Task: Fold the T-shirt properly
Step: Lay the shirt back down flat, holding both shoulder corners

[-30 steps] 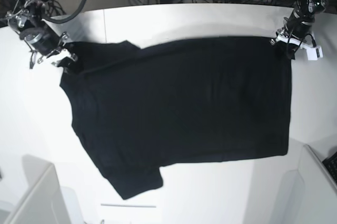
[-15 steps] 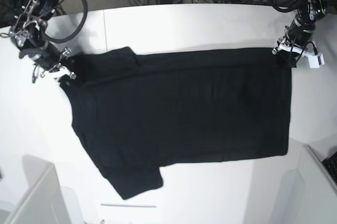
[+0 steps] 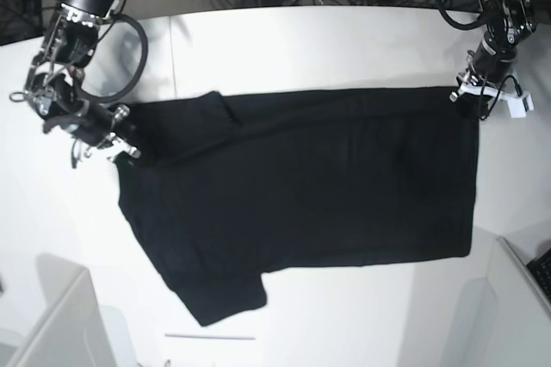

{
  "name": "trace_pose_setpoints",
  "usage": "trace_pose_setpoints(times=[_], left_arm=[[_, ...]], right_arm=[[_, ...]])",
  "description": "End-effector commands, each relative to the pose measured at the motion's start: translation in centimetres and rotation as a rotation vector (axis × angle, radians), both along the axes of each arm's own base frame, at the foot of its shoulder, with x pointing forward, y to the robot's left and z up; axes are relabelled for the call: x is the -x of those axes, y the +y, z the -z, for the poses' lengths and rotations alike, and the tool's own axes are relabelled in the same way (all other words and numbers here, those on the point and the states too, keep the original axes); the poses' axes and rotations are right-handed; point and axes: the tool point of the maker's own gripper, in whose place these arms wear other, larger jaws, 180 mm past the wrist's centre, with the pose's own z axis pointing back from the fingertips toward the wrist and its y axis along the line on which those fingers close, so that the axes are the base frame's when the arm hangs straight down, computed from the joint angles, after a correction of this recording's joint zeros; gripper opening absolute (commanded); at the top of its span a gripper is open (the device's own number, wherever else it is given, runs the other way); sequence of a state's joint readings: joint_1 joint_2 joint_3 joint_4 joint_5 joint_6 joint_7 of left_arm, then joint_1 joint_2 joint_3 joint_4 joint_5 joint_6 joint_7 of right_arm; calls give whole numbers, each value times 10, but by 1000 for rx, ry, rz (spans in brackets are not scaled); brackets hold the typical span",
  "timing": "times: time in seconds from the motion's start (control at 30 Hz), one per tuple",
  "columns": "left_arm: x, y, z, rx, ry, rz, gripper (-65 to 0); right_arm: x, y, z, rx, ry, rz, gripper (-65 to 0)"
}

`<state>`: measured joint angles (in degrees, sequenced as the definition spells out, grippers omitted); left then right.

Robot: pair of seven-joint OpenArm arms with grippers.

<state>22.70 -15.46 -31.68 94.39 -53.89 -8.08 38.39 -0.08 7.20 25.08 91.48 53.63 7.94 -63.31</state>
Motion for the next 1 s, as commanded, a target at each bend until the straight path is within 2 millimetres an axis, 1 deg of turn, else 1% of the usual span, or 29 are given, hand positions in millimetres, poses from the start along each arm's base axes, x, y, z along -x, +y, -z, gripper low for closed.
trace_pose_setpoints(times=[0.0, 0.13, 0.23, 0.4, 0.5, 0.6, 0.73, 0.8, 0.87, 0.93, 0.97], left_arm=[[-10, 5, -14, -16, -49, -1, -650], [-13, 10, -8, -6, -41, -17, -650], [-17, 11, -7, 0, -45, -24, -650], [-26, 14, -7, 10, -55, -35, -650], [-29, 16, -4, 21, -54, -47, -650], [-34, 21, -1, 24, -48, -51, -650], [-39, 21, 4, 44, -26, -47, -650], [-43, 20, 2, 56, -21, -39, -650], [-45, 18, 2, 63, -16, -30, -650], [-47, 18, 0, 61, -22, -29, -650], [-51, 18, -3, 61, -32, -28, -650]], right_arm=[[-13, -3, -13, 1, -58, 12, -650], [-21, -3, -5, -23, -42, 27, -650], [-27, -3, -3, -34, -35, 31, -650], [-40, -13, -2, 75, -29, 39, -650], [-42, -15, -3, 89, -32, 39, -650], [-49, -16, -9, 94, -48, 41, -650], [-46, -15, 2, 80, -14, 42, -650], [-44, -12, 7, 73, 2, 34, -650], [-43, -1, 12, 76, 17, -3, -650], [-42, 6, 14, 79, 20, -26, -650], [-42, 7, 14, 80, 22, -30, -650]])
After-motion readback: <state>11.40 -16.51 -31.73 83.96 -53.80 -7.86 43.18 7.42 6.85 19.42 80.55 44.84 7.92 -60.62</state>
